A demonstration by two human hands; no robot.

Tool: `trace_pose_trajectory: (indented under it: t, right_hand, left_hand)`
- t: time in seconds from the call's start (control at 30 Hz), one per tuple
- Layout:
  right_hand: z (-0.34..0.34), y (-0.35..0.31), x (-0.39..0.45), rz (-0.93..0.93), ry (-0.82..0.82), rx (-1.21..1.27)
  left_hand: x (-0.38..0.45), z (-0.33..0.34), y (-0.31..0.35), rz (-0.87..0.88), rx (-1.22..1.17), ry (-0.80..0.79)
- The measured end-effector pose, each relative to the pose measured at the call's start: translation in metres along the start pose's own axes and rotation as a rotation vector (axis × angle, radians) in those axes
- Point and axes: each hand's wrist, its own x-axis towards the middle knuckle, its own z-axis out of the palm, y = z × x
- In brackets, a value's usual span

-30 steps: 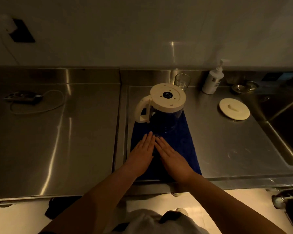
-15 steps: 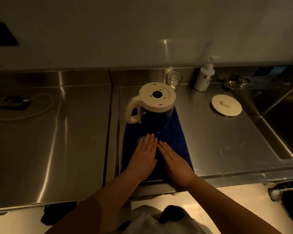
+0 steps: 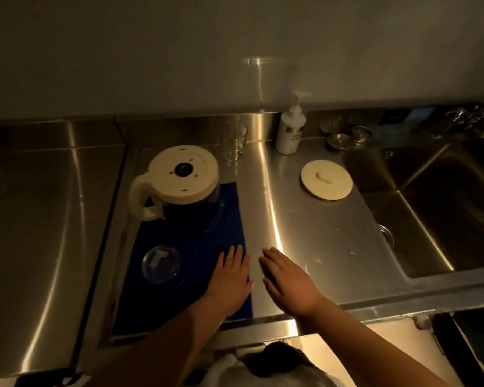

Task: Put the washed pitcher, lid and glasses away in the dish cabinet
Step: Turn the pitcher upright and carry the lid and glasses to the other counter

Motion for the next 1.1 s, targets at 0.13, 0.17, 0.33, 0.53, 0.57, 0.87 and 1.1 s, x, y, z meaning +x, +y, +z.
trace_pose_trajectory:
  t: [0.13, 0.17, 0.33, 0.53, 0.57, 0.87, 1.1]
  right_hand:
    - [-0.019, 0.060, 0.004, -0.049, -0.035, 0.003]
    - [-0.023, 0.074, 0.007, -0.045, -0.036, 0.019]
    - [-0.046, 0.139, 0.016, -0.013, -0.054, 0.026]
    - [-0.066, 0.189, 0.034, -0.060, -0.092, 0.016]
    - [-0.071, 0.193, 0.039, -0.066, -0.087, 0.029]
    - [-0.102, 0.222, 0.095, 0.098, -0.037, 0.073]
    - [-0.110, 0.239, 0.132, 0.200, -0.061, 0.058]
  left_hand:
    - [0.039, -0.011, 0.029, -0.087, -0.095, 0.027]
    - [0.047, -0.014, 0.036, -0.128, -0.111, 0.035]
    - [0.078, -0.030, 0.069, -0.345, -0.202, 0.112]
    - [0.114, -0.026, 0.069, -0.428, -0.271, -0.015]
    - [0.120, -0.030, 0.066, -0.427, -0.255, 0.002]
    - [0.191, -0.108, 0.007, -0.394, -0.221, 0.403]
    - [0.241, -0.158, -0.043, -0.469, -0.148, 0.292]
